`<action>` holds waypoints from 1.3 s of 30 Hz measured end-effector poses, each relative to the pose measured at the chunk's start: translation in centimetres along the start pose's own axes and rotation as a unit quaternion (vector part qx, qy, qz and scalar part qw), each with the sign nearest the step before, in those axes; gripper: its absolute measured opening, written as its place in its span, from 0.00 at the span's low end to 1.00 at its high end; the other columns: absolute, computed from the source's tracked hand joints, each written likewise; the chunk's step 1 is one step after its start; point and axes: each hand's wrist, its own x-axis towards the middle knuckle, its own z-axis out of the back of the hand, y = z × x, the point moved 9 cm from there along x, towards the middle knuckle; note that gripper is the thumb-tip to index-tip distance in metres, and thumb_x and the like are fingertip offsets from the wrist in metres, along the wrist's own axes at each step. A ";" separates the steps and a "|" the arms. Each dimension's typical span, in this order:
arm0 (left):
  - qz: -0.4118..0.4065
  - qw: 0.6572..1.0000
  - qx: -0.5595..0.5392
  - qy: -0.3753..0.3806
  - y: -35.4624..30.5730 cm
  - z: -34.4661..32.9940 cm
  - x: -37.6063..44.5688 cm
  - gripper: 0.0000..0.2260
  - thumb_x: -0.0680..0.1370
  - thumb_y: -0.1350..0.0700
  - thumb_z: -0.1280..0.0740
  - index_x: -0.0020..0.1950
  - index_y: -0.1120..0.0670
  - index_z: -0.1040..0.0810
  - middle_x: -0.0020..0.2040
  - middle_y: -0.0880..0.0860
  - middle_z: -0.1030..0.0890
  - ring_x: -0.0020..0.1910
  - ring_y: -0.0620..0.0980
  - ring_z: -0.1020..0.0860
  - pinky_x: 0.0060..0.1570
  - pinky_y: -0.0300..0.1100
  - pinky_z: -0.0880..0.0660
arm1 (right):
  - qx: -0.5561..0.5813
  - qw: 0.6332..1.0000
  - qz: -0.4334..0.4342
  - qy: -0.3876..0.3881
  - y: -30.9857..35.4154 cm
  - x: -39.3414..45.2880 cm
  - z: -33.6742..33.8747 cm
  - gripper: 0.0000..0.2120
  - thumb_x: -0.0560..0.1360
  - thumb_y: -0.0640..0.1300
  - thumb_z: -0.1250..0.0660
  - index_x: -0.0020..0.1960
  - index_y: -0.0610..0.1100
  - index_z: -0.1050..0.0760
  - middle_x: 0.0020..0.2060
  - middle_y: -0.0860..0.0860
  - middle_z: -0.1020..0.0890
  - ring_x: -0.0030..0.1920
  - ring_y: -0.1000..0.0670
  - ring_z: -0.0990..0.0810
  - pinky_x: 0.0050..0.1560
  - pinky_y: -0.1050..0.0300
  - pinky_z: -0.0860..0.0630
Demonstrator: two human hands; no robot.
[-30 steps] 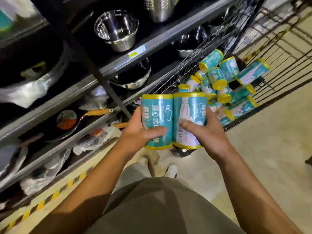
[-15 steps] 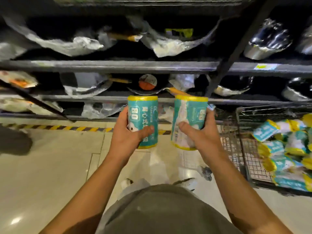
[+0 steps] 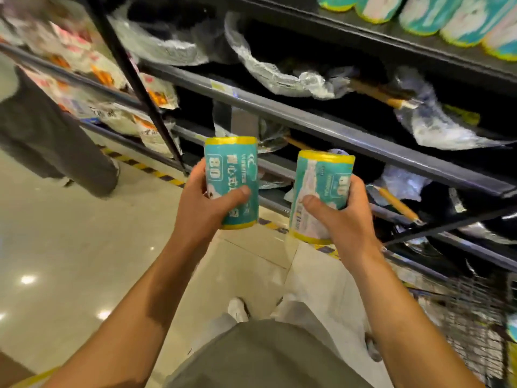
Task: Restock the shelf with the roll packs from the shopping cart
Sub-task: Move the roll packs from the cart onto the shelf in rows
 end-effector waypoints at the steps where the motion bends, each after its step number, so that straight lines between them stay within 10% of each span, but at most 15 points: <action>1: -0.001 1.000 -0.003 -0.006 -0.2 0.8 0.6 0.26 0.68 0.55 0.25 0.65 0.53 0.26 0.55 0.50 0.16 0.53 0.50 0.16 0.50 0.51 0.18 | -0.004 1.000 0.002 0.004 0.6 0.6 -0.9 0.28 0.71 0.40 0.23 0.66 0.49 0.31 0.53 0.57 0.18 0.48 0.61 0.17 0.44 0.62 0.20; 26: -0.081 0.996 -0.040 -0.028 -13.5 2.6 25.6 0.30 0.68 0.59 0.23 0.68 0.49 0.28 0.54 0.48 0.16 0.52 0.48 0.16 0.48 0.47 0.18 | 0.053 0.984 0.165 0.046 19.9 23.6 -10.6 0.31 0.67 0.41 0.21 0.66 0.45 0.31 0.51 0.53 0.17 0.47 0.57 0.16 0.42 0.62 0.19; 39: -0.183 0.980 0.007 0.078 -21.3 3.9 40.1 0.27 0.72 0.61 0.24 0.68 0.49 0.29 0.55 0.46 0.17 0.53 0.45 0.17 0.49 0.45 0.18 | 0.011 0.959 0.253 -0.126 27.1 32.9 -13.6 0.32 0.69 0.42 0.21 0.67 0.50 0.33 0.55 0.56 0.19 0.51 0.60 0.18 0.47 0.64 0.20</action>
